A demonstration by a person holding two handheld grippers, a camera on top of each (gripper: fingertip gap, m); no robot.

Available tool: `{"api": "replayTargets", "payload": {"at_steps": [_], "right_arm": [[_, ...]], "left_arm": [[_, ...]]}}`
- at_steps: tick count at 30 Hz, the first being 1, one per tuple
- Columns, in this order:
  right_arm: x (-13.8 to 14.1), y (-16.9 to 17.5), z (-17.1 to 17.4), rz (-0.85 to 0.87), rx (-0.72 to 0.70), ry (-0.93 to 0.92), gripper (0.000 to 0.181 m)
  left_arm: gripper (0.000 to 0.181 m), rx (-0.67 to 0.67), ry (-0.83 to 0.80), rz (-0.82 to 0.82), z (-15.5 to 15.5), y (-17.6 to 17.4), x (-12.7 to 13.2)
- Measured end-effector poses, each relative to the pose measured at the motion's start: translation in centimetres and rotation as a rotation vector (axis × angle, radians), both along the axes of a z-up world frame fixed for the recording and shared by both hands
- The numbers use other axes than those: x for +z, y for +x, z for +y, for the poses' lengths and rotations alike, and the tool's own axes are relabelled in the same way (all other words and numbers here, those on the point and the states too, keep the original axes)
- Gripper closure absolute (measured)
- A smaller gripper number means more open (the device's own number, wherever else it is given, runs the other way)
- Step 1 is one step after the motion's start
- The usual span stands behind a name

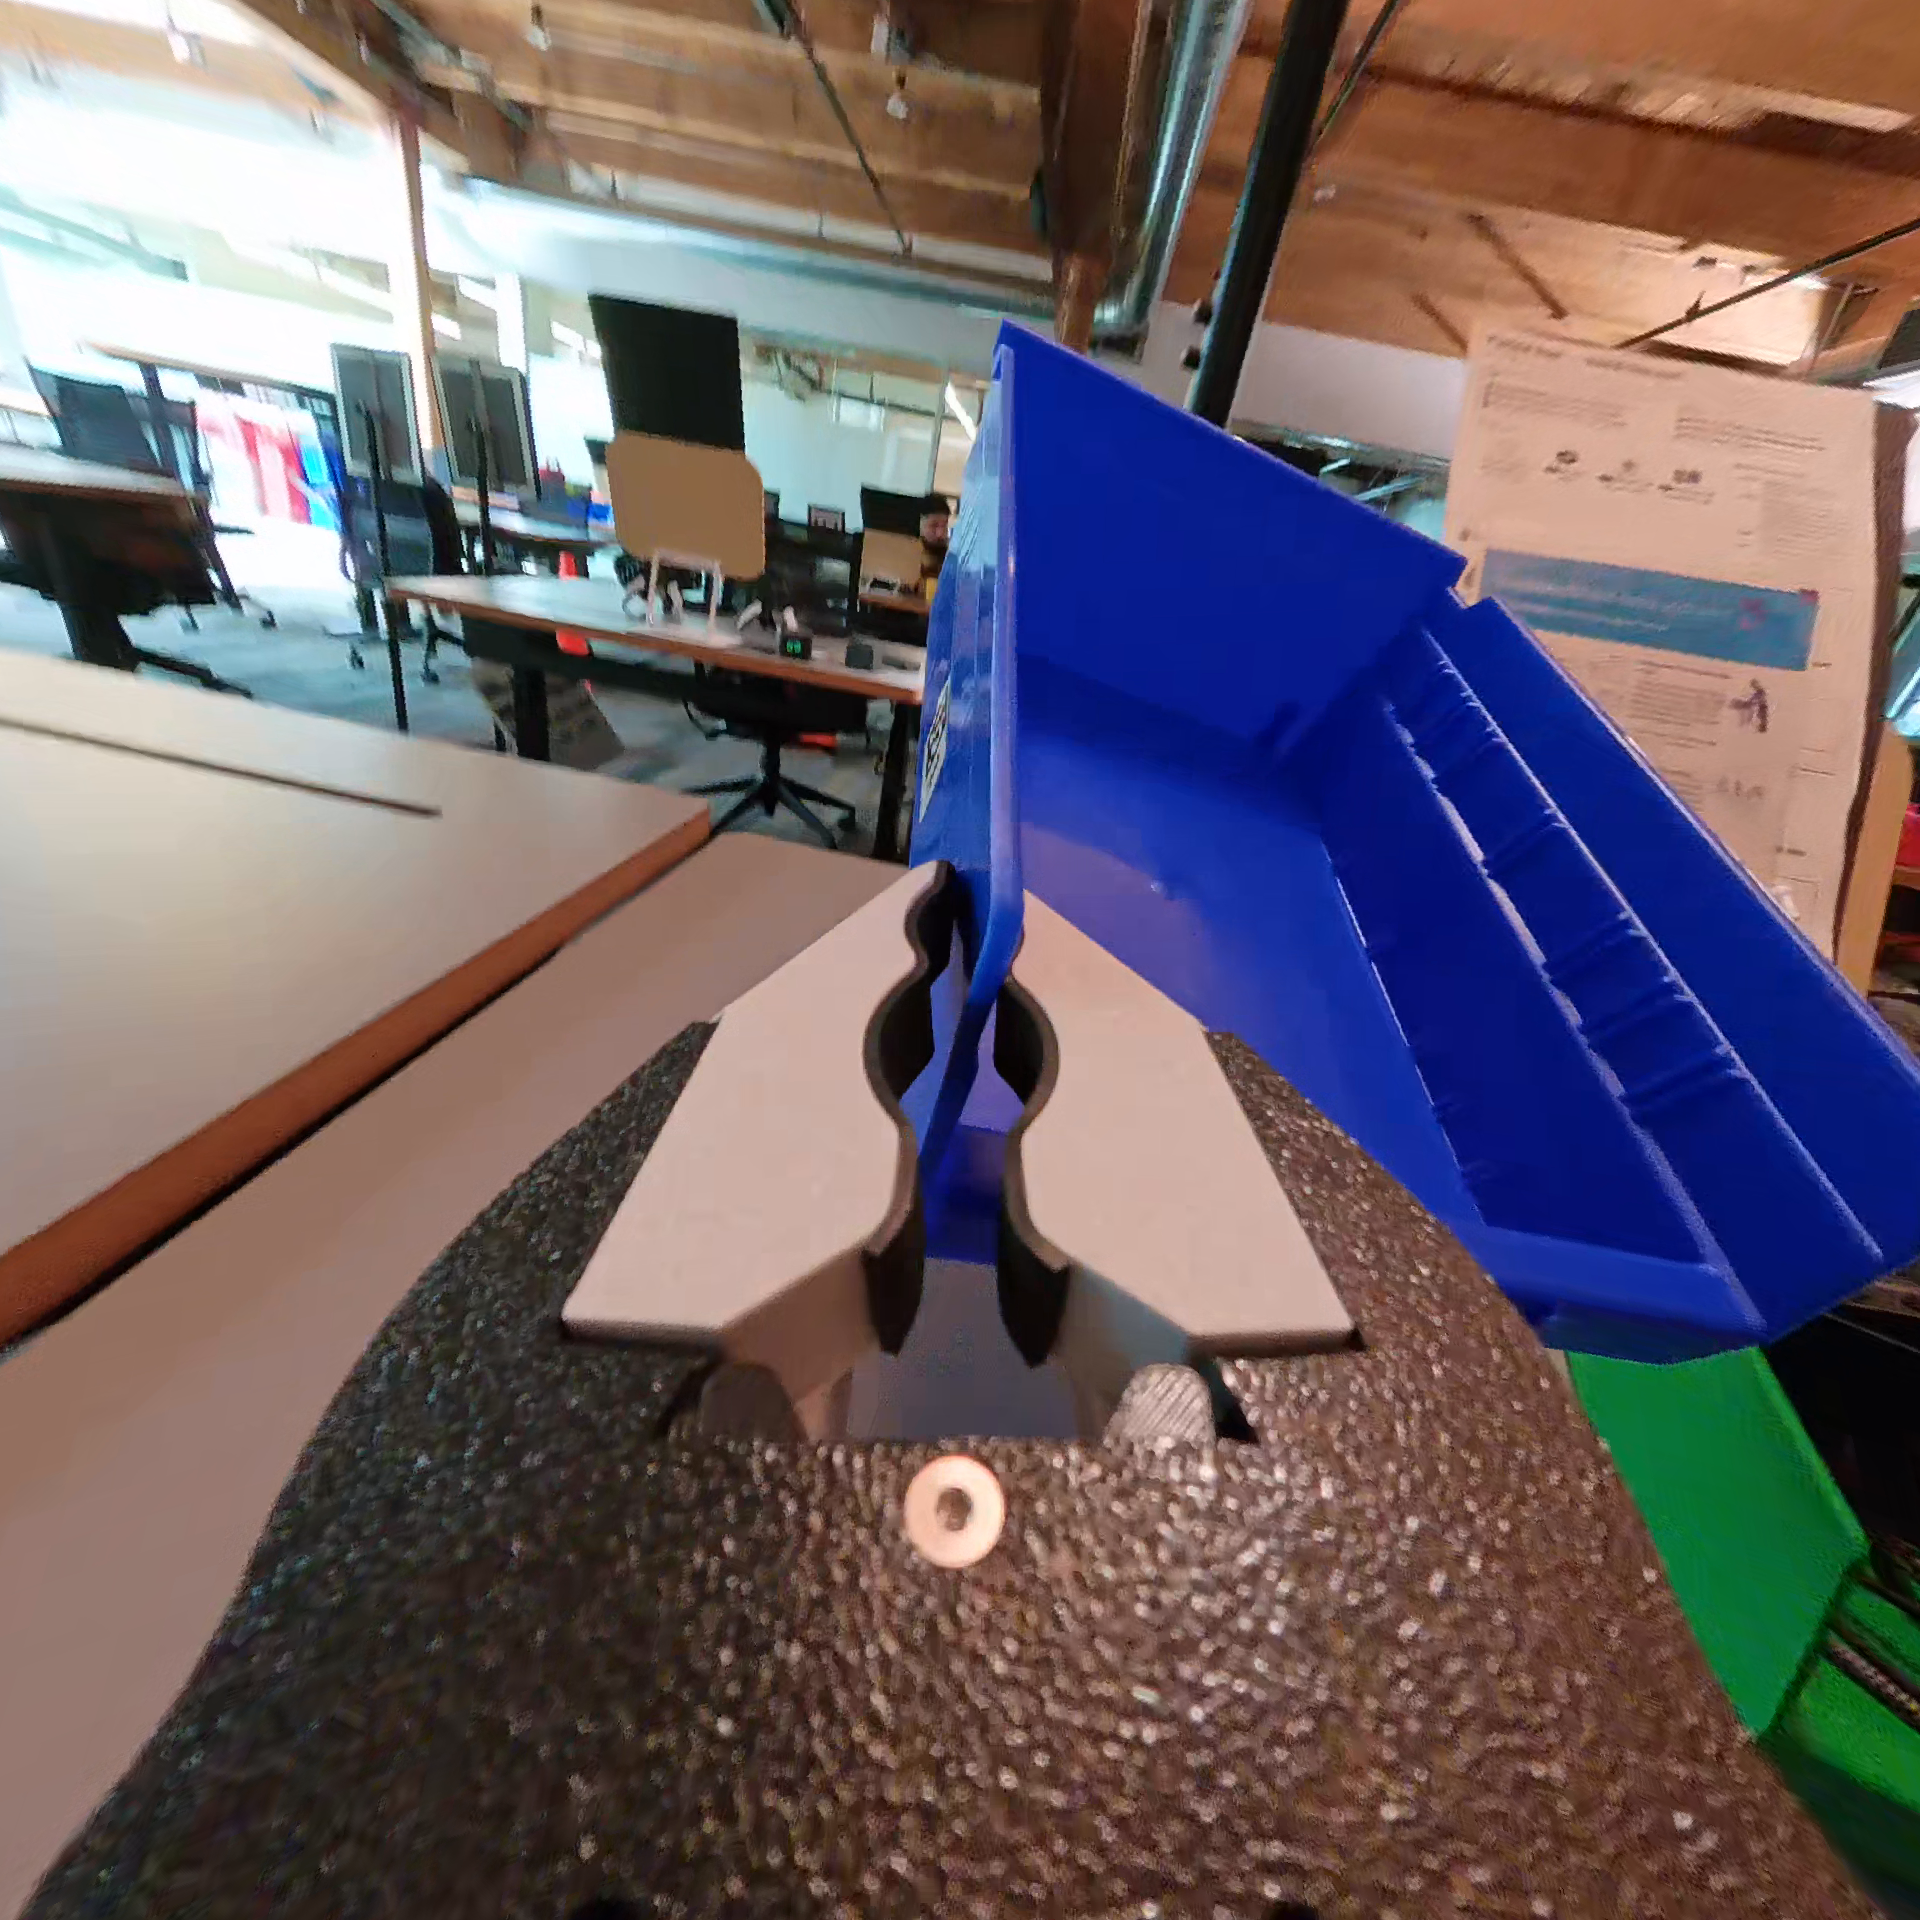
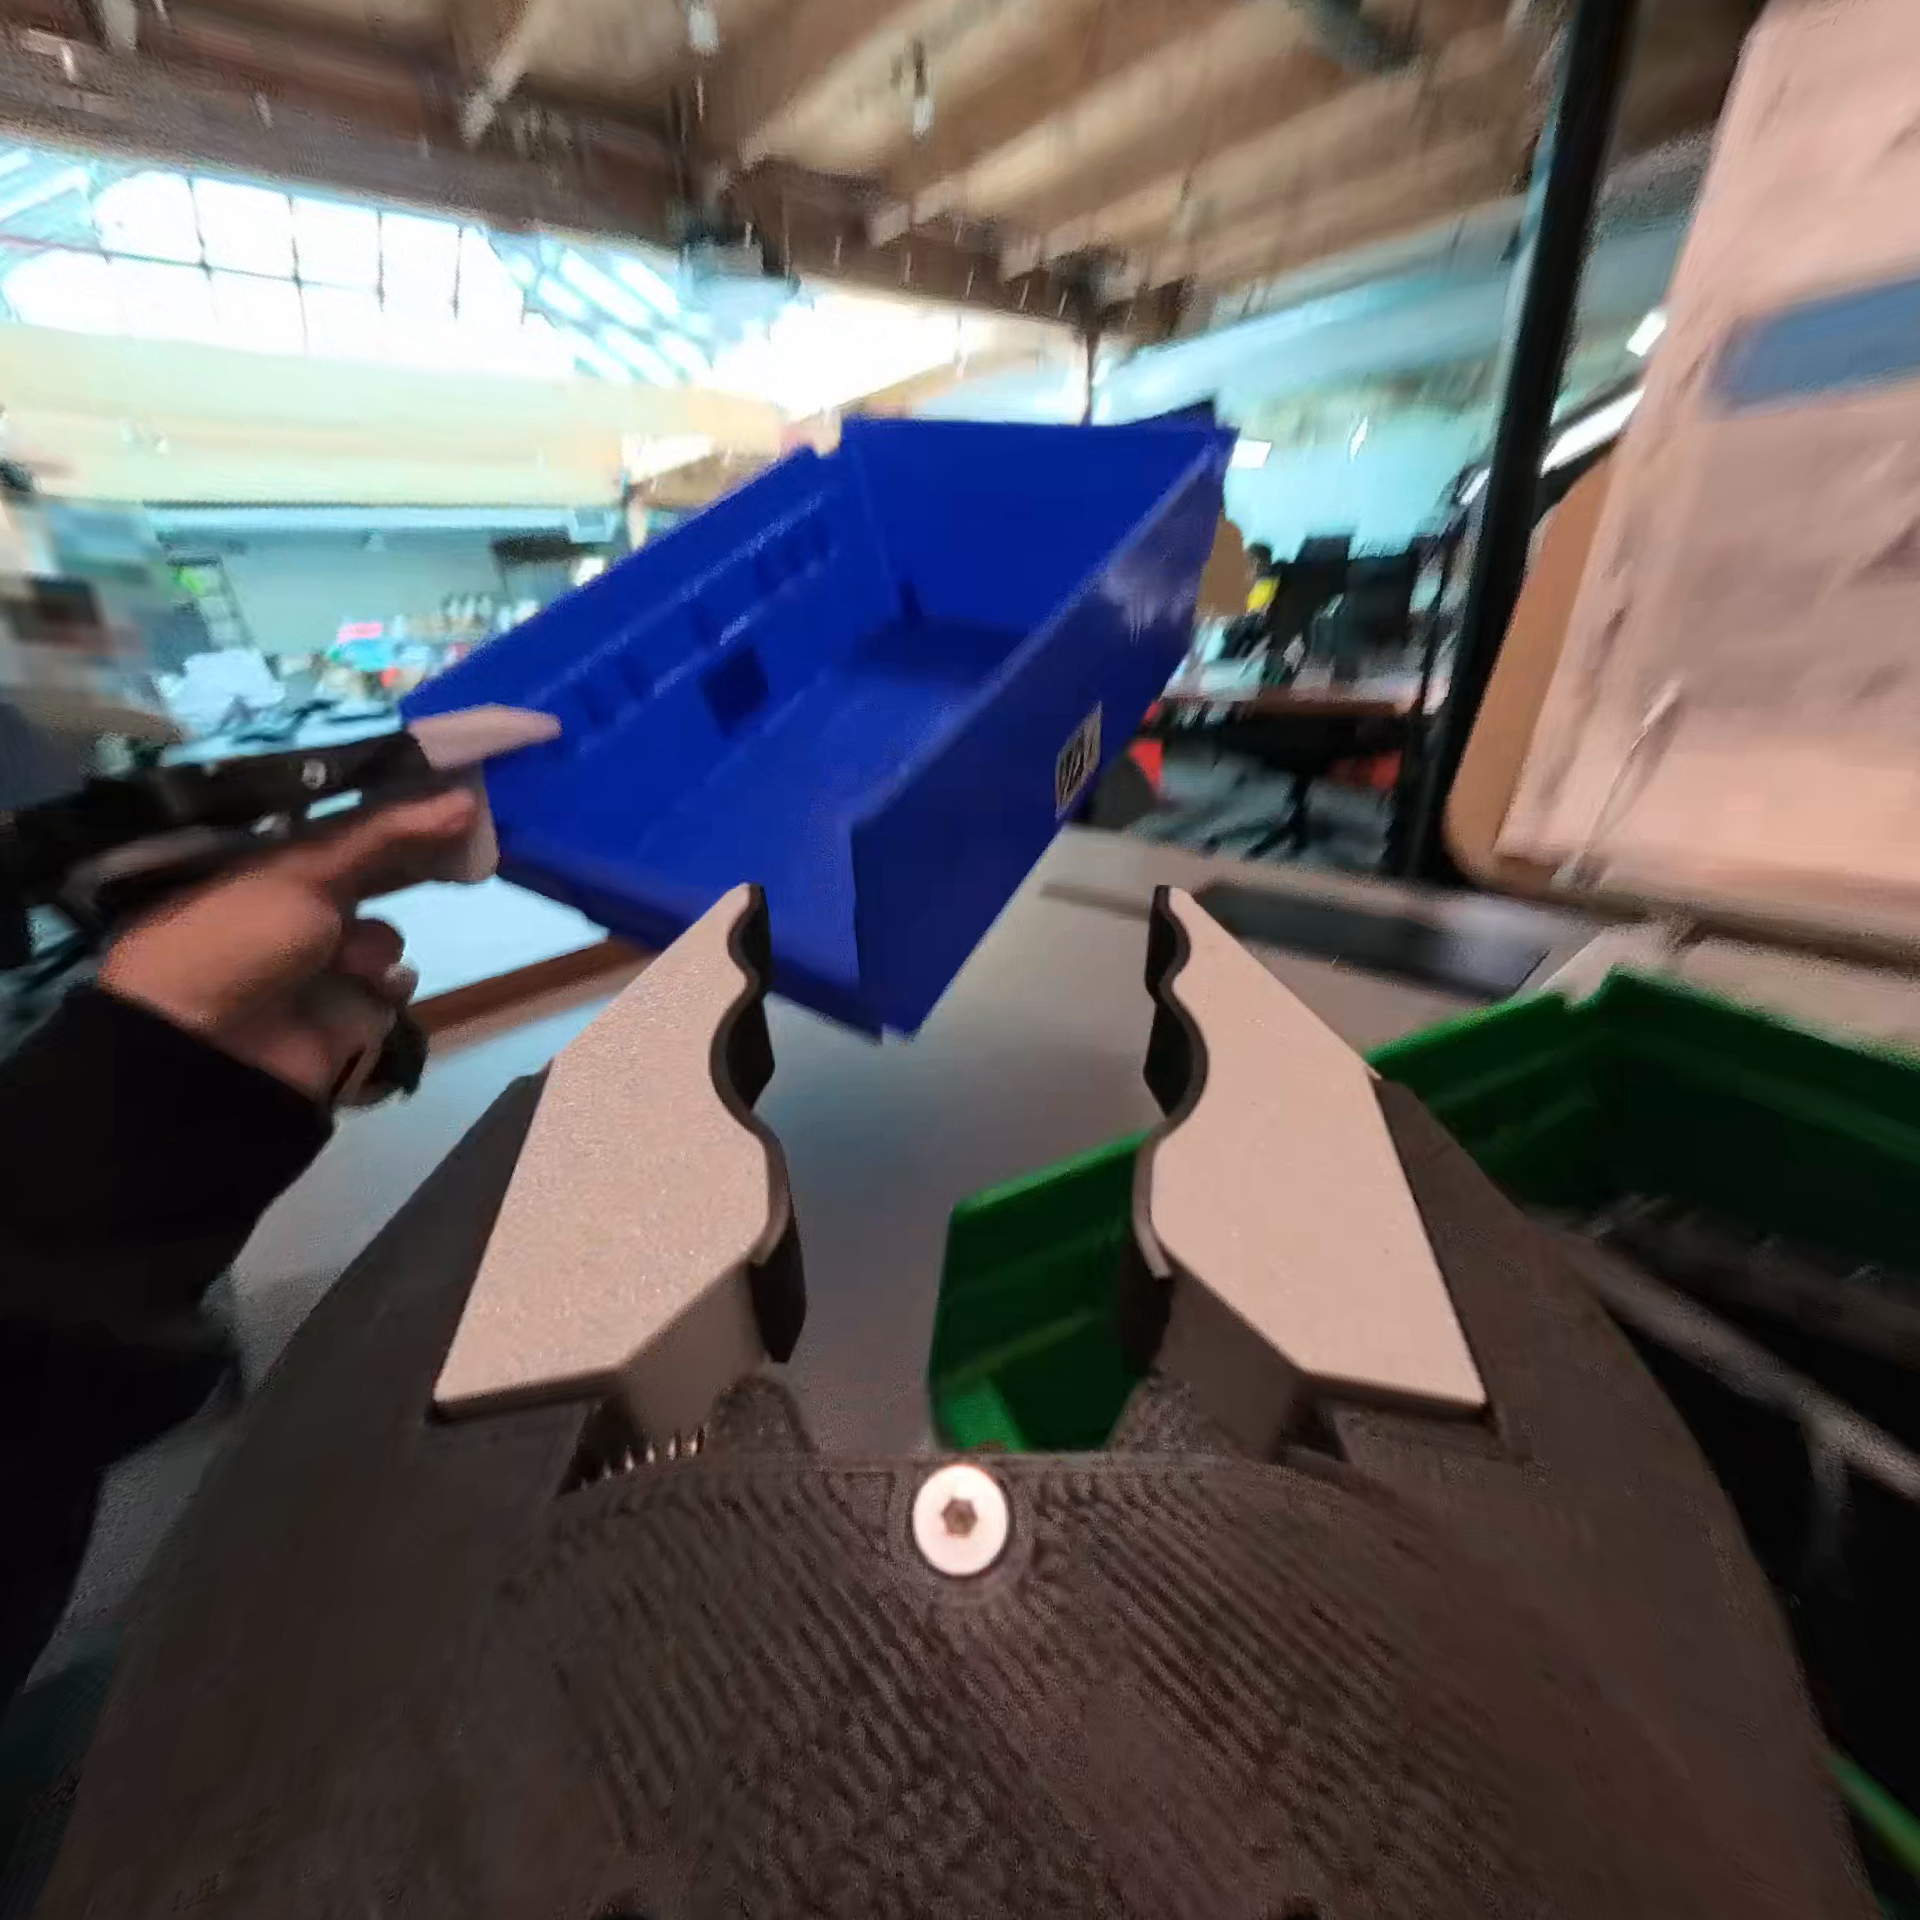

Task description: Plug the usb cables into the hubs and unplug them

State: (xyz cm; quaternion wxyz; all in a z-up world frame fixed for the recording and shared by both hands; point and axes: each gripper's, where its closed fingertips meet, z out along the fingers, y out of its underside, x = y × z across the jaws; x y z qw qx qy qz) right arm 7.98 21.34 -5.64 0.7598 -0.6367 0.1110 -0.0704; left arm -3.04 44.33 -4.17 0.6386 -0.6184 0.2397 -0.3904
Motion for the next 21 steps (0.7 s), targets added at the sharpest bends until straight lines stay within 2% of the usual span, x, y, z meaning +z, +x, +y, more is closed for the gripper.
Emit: {"api": "replayTargets", "payload": {"at_steps": [2, 4, 6, 7, 9, 11, 13, 15, 17, 18, 21], "right_arm": [[2.3, 1.0, -0.6, -0.056, -0.063, 0.039, 0.105], [2.6, 2.4, -0.4, -0.047, -0.105, 0.018, 0.098], [2.3, 3.8, -0.4, -0.01, -0.129, 0.008, 0.102], [2.3, 4.6, -0.7, -0.002, -0.154, 0.025, 0.108], [2.4, 6.2, -1.9, -0.034, -0.217, 0.05, 0.148], [3.0, 9.0, -4.4, -0.055, -0.345, 0.097, 0.169], [3.3, 11.2, -6.3, 0.003, -0.362, 0.126, 0.176], [3.6, 13.2, -8.2, 0.105, -0.334, 0.175, 0.178], [4.4, 15.4, -11.1, 0.194, -0.328, 0.268, 0.178], [4.9, 16.4, -12.8, 0.18, -0.348, 0.288, 0.179], [5.6, 18.7, -17.8, 0.09, -0.458, 0.266, 0.179]], "left_arm": [[0.18, -0.003, 0.053, -0.01, -2.4, 1.1, 1.3], [0.18, -0.026, 0.092, -0.034, -5.0, 2.5, 2.3], [0.18, -0.053, 0.131, -0.07, -7.7, 3.9, 3.1], [0.18, -0.065, 0.153, -0.088, -9.1, 4.6, 3.5], [0.179, -0.094, 0.203, -0.128, -12.0, 5.9, 4.3], [0.174, -0.138, 0.259, -0.186, -15.0, 7.1, 5.2], [0.163, -0.219, 0.313, -0.254, -18.6, 8.3, 6.2], [0.154, -0.303, 0.351, -0.244, -21.5, 10.0, 6.2], [0.147, -0.425, 0.394, -0.136, -24.4, 12.0, 4.9], [0.146, -0.487, 0.406, -0.098, -25.6, 12.6, 4.3], [0.144, -0.644, 0.452, -0.14, -28.7, 12.7, 4.4]]}}
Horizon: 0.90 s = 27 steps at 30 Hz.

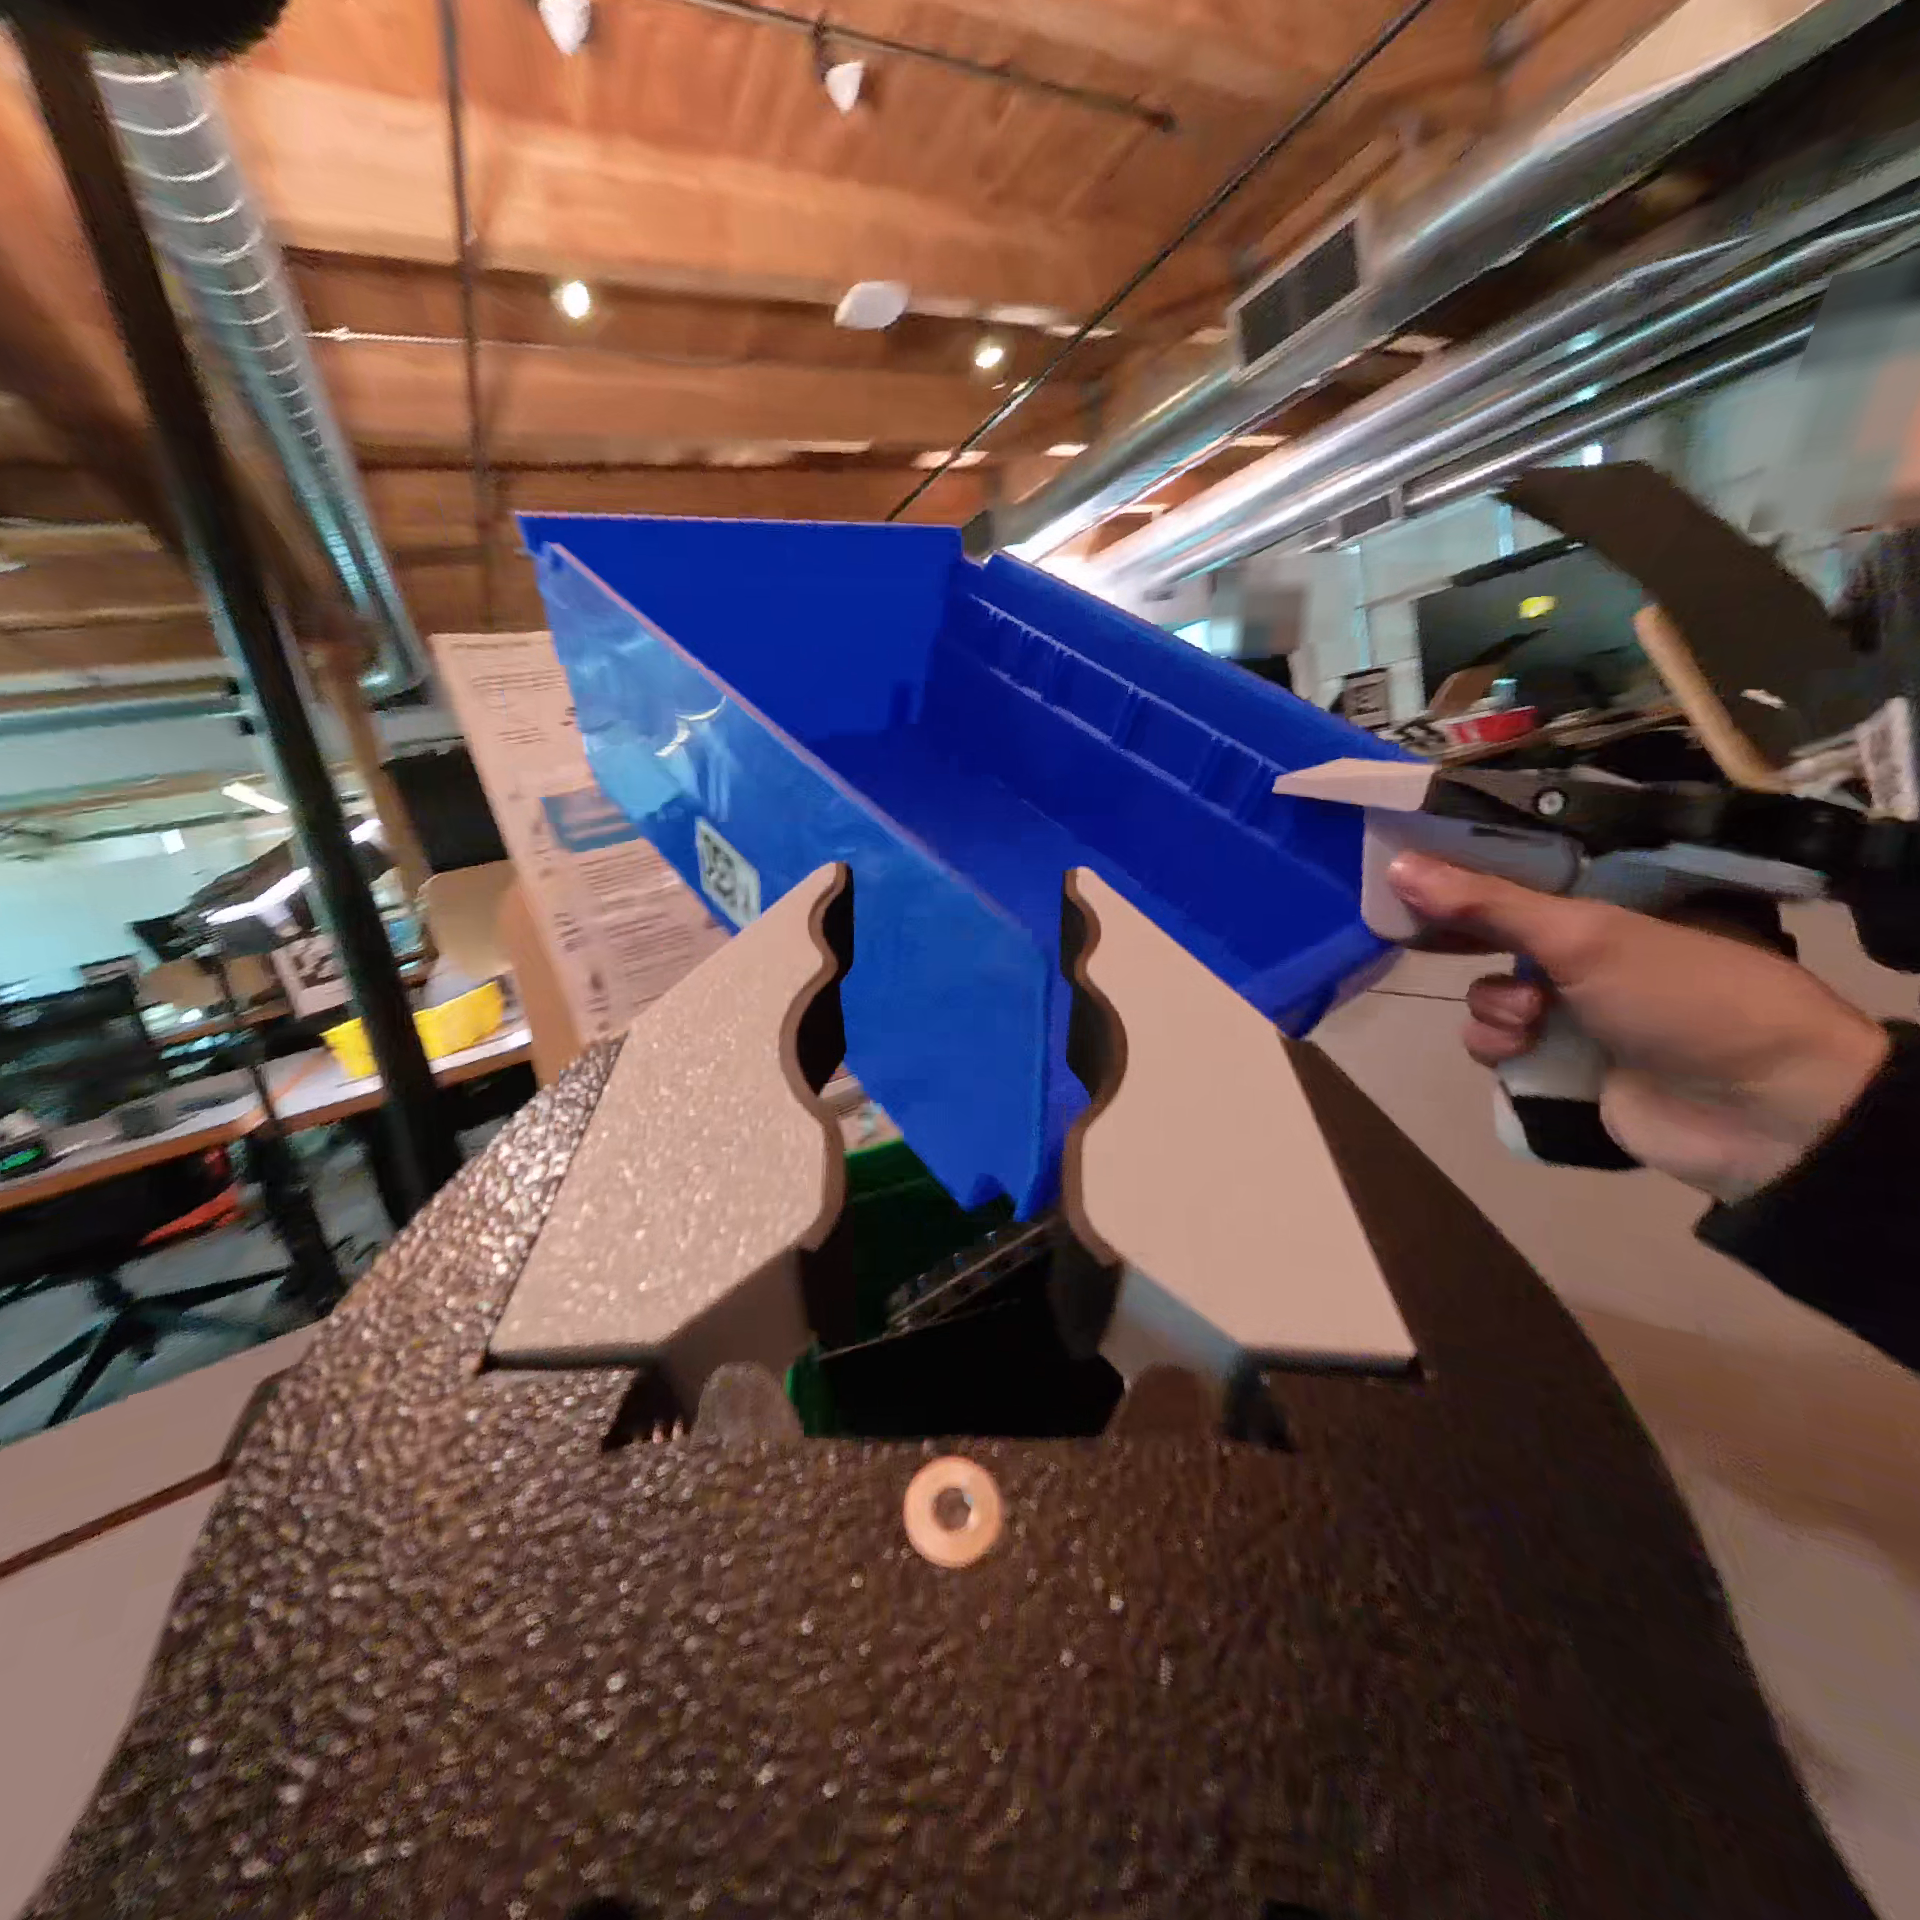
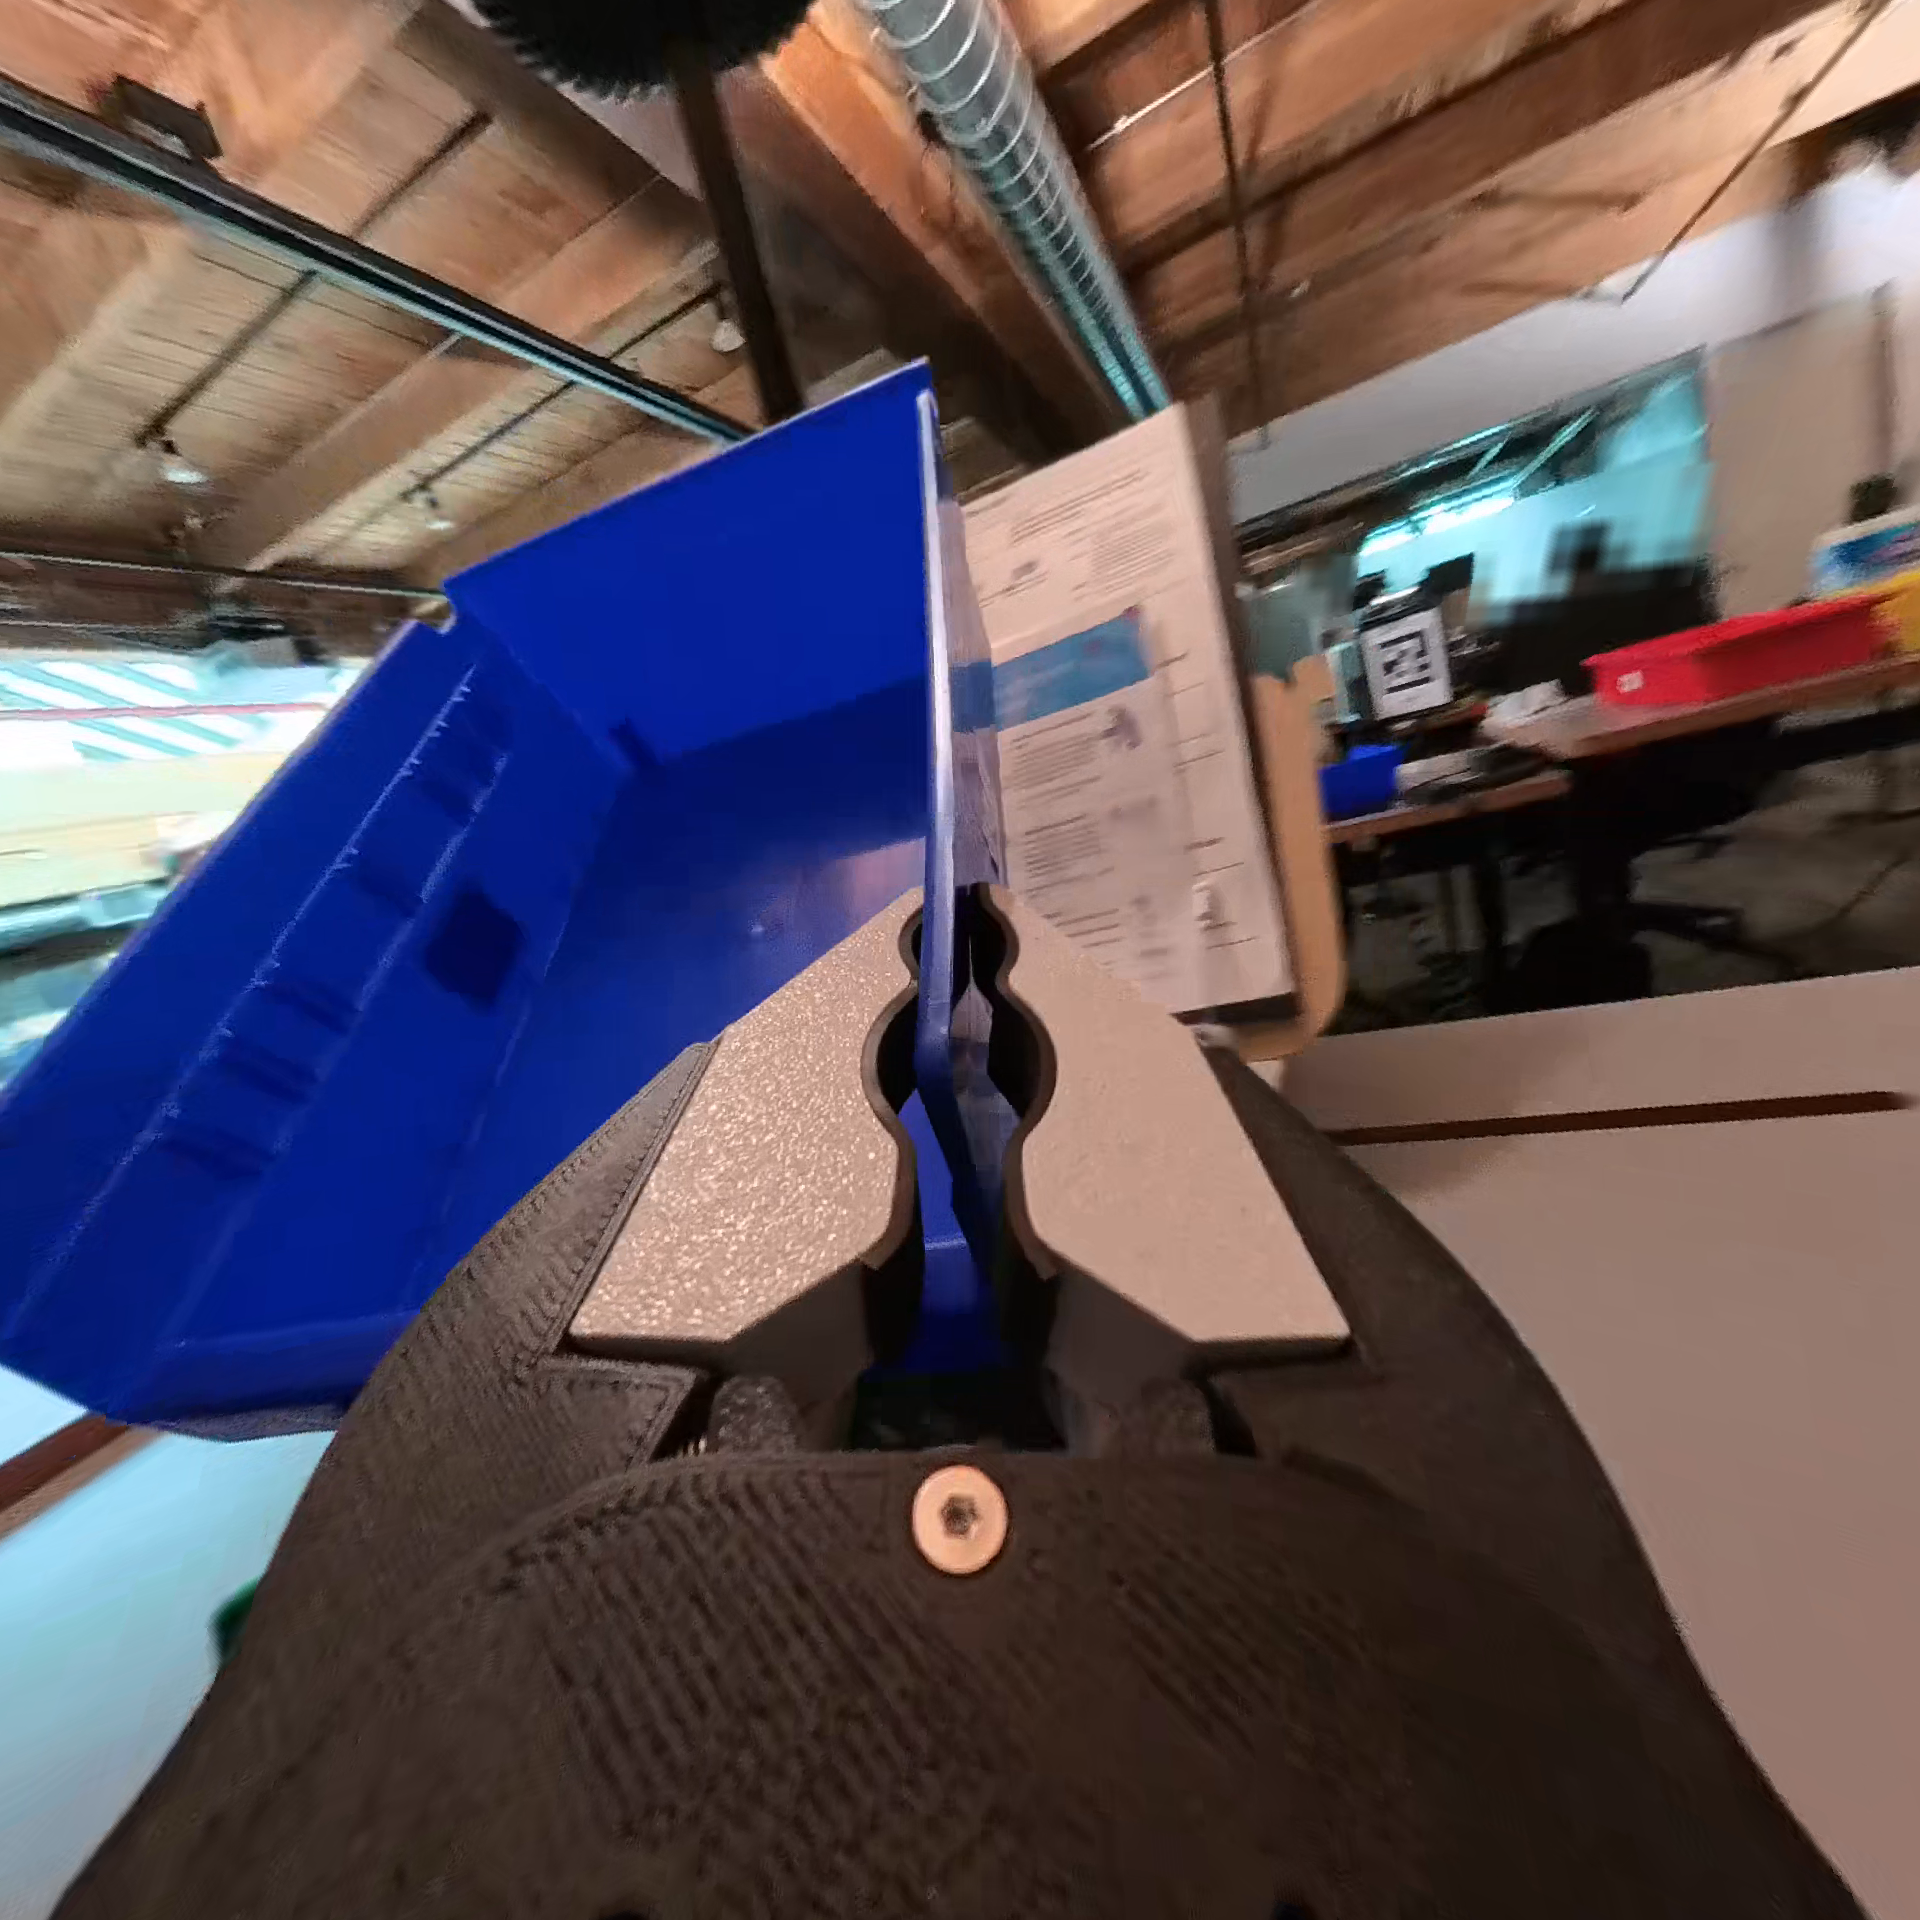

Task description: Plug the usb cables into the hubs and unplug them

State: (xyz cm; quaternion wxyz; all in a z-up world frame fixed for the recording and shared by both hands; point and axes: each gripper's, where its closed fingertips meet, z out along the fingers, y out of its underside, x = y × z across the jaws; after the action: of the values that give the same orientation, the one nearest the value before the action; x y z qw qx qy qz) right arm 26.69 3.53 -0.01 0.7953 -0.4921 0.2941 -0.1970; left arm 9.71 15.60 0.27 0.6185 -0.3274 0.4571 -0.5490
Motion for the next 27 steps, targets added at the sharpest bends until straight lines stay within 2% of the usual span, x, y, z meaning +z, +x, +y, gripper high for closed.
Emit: {"api": "replayTargets", "payload": {"at_steps": [1, 3, 5, 8, 12, 14, 16, 19, 23, 27], "right_arm": [[0.2, 0.8, -1.8, -0.003, -0.041, -0.001, 0.179], [0.6, 2.4, -5.7, -0.006, -0.117, 0.009, 0.178], [0.9, 4.1, -9.8, -0.002, -0.183, 0.019, 0.179], [0.5, 6.6, -15.4, -0.004, -0.303, -0.014, 0.179], [-2.1, 9.7, -20.9, 0.053, -0.457, -0.096, 0.179], [-4.2, 11.1, -22.7, 0.109, -0.503, -0.132, 0.179], [-6.4, 12.4, -24.0, 0.165, -0.527, -0.164, 0.179], [-9.3, 13.9, -25.2, 0.242, -0.556, -0.172, 0.179], [-12.3, 15.4, -25.4, 0.322, -0.571, -0.211, 0.179], [-13.5, 16.9, -24.7, 0.344, -0.529, -0.292, 0.179]], "left_arm": [[0.143, -0.024, 0.006, 0.025, -0.2, 0.4, -0.5], [0.128, -0.011, -0.014, 0.194, 1.0, 2.2, -3.4], [0.113, 0.061, -0.027, 0.401, 3.4, 3.7, -7.4], [0.109, 0.182, -0.024, 0.638, 7.2, 4.3, -12.2], [0.11, 0.155, -0.115, 0.908, 8.2, 4.7, -17.7], [0.129, 0.093, -0.14, 1.042, 7.5, 4.9, -20.3], [0.148, 0.072, -0.132, 1.045, 7.4, 5.4, -20.8], [0.176, 0.145, -0.073, 1.007, 8.9, 5.7, -20.5], [0.177, 0.18, -0.142, 0.963, 11.0, 5.4, -20.4], [0.178, 0.215, -0.178, 0.962, 13.4, 4.0, -20.4]]}}
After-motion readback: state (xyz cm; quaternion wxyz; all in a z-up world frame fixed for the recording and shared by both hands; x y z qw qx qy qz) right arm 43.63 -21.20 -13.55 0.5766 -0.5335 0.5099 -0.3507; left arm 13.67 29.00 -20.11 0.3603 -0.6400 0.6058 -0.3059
